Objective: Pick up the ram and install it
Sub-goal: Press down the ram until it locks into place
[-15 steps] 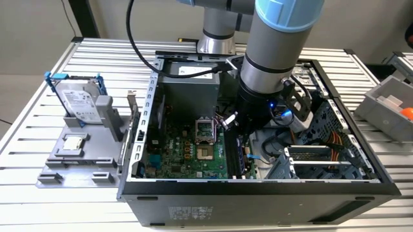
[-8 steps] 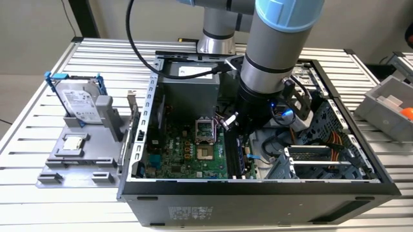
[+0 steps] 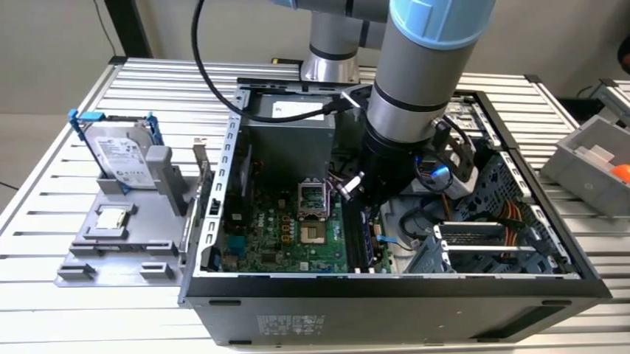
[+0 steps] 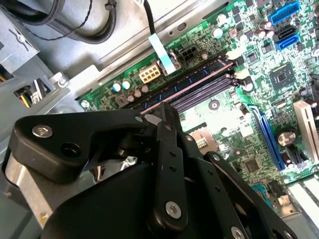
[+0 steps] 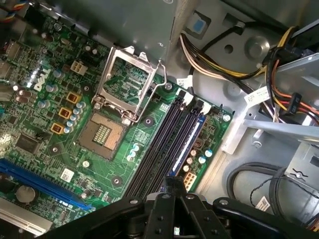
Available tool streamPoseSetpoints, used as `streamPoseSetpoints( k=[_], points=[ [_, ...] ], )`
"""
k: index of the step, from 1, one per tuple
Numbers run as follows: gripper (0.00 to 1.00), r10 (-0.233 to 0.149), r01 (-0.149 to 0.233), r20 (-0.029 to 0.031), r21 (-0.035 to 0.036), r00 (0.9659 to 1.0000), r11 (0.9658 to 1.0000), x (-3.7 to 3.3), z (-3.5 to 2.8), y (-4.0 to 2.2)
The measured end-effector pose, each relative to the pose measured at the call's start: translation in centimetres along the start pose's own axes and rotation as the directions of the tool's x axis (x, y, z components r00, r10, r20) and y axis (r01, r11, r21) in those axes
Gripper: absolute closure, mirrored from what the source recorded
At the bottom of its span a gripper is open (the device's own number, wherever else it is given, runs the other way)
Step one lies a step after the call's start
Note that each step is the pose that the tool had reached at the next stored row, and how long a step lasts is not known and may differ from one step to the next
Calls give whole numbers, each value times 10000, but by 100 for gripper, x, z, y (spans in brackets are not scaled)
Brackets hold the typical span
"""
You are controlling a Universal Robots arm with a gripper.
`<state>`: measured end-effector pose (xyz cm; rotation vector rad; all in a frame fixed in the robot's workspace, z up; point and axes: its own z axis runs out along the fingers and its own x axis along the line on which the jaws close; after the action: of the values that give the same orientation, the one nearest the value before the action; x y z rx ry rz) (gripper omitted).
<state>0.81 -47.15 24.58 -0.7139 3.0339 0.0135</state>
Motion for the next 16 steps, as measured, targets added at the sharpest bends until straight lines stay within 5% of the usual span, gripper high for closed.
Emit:
streamPoseSetpoints(
  k=[8, 16],
  points=[
    [100, -525, 525, -1, -14, 9986, 9986, 0, 0, 0],
    [100, -1280, 1280, 3, -40, 9918, 9918, -1, 0, 0]
  ],
)
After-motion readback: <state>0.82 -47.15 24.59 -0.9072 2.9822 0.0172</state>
